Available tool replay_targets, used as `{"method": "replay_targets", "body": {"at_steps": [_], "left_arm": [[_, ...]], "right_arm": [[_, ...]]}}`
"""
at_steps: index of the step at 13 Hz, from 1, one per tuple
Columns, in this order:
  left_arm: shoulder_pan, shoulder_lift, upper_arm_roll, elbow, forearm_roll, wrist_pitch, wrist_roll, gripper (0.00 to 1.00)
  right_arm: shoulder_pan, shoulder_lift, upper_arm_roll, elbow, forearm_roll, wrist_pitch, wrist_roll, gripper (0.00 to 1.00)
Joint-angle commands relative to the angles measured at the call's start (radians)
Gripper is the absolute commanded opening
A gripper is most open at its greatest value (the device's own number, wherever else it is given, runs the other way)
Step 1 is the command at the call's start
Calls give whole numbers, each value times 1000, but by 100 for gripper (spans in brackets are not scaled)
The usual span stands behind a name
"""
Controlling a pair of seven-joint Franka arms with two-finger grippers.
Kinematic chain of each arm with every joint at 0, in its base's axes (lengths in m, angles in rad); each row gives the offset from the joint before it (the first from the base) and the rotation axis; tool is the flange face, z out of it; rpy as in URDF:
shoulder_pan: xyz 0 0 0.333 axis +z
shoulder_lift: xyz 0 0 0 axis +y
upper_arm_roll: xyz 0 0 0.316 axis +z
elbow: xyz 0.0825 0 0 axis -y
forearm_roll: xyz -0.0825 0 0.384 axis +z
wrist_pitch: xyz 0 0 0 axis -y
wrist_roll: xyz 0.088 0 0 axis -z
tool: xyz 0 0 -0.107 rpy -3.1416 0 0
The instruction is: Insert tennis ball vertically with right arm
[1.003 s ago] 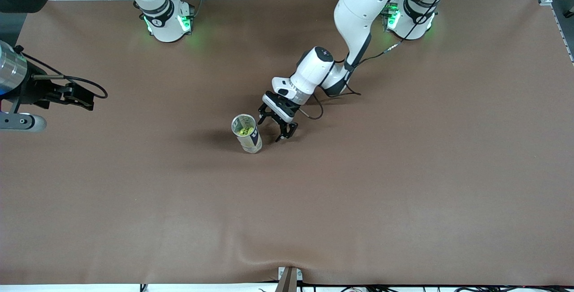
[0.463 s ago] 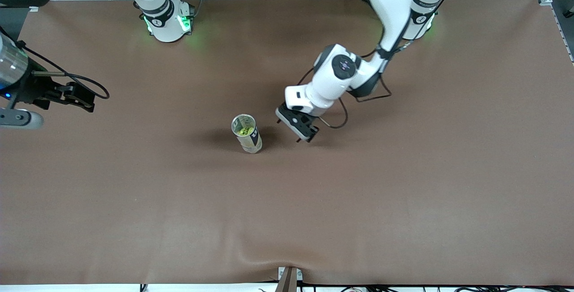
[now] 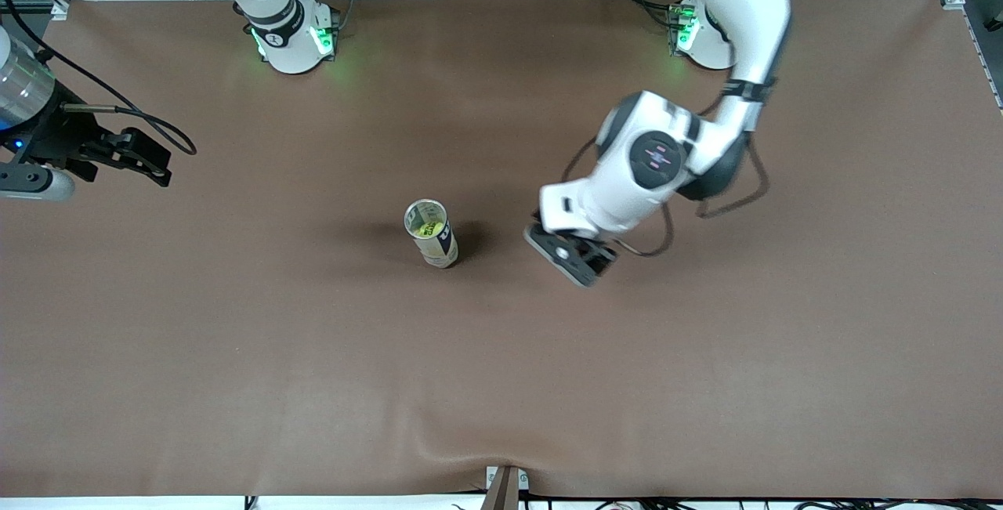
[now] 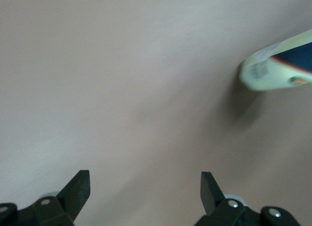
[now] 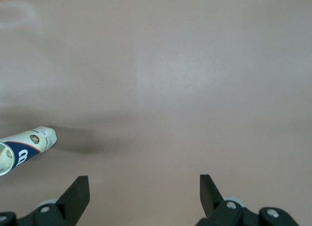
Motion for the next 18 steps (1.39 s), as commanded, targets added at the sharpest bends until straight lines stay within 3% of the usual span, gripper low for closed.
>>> {"method": "replay_targets", "body": {"at_steps": [1,5,8,11,14,16,18], "left_arm": [[94,24,-5,81,50,-92,37,100],[318,-37,-1,116,56,-233,45,100],[414,-109,-1,114,67,-302,8,100],[434,-168,18,117,75,-412,-185,100],[415,-243,7,119,167,-535,-322,100],[417,-262,21,162,185,-623,-337,100],[432,-309,-16,160,229,-647,-342,100]], "right_arm": [[19,-100,-23,-142,22,57,-28,100],[33,-91,-28,-113,5,172,-190,100],[36,-85,-41,-58,-4,97,-193,100],[44,-80,-43,-49,-24,83,-193,100],[31,-59,-40,8,-19,51,-193,100],[34,-53,-40,16,-16,31,-190,100],[34,-51,-40,16,-12,30,-189,100]]}}
